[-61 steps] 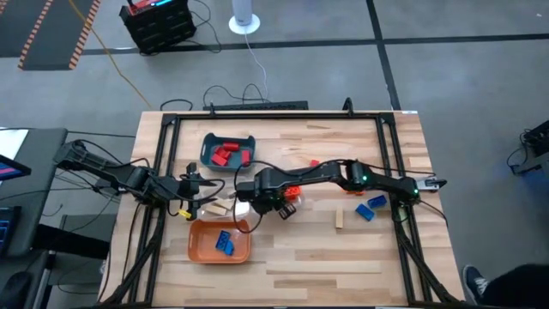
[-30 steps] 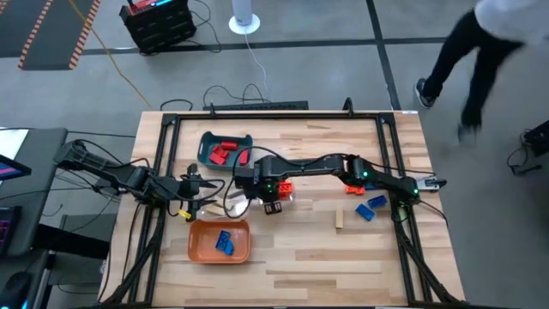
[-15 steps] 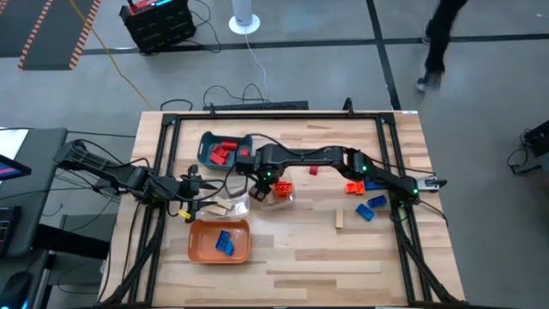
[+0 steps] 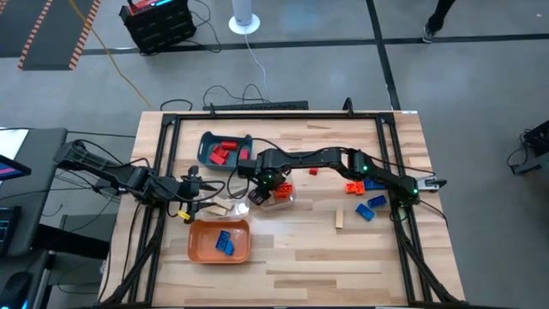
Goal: Sort blocks
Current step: Put the brown block into the left transparent bin
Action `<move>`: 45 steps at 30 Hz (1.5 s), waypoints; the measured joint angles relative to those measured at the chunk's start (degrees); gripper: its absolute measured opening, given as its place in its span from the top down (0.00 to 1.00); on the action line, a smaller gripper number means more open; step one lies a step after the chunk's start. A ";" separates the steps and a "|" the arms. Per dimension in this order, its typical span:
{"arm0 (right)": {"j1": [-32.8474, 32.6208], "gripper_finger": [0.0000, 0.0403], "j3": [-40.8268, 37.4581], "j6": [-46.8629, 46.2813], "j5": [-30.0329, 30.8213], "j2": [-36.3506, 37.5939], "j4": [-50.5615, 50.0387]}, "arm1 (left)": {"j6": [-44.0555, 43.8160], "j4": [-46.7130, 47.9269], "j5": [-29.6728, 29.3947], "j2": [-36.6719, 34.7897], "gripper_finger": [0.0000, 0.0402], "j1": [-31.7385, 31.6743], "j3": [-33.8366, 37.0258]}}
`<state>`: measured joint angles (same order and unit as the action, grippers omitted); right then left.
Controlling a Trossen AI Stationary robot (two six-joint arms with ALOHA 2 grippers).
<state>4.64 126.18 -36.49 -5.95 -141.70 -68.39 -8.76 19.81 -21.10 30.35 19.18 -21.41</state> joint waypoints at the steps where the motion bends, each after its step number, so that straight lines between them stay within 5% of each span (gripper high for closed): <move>1: -0.19 0.44 -0.91 0.51 0.38 0.14 0.69 | 0.02 -0.14 0.00 0.00 0.46 0.00 0.01; 9: -0.65 0.48 -3.05 4.09 5.26 0.38 5.73 | -1.27 0.27 0.02 0.00 0.46 0.00 0.00; 20: -1.65 0.79 -3.99 6.75 5.66 0.27 9.19 | -1.57 0.56 0.37 -0.03 0.46 0.00 0.01; 27: -1.43 0.84 0.65 7.43 3.88 -0.22 5.64 | -1.59 0.61 2.51 -0.04 0.46 0.00 0.02; 32: -1.06 0.76 1.81 10.04 4.04 -0.36 5.53 | -1.59 0.80 3.06 -0.04 0.46 0.00 0.00; 41: -1.80 0.40 1.48 9.62 5.89 -0.37 6.13 | -1.56 1.74 3.06 -0.03 0.46 0.00 0.00; 45: -2.05 0.35 -1.46 8.97 7.23 -0.14 10.85 | -1.57 1.44 3.06 -0.02 0.46 -0.02 0.00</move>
<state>2.59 124.72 -27.53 1.28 -141.84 -57.53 -10.33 21.25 -18.04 30.33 19.16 -21.41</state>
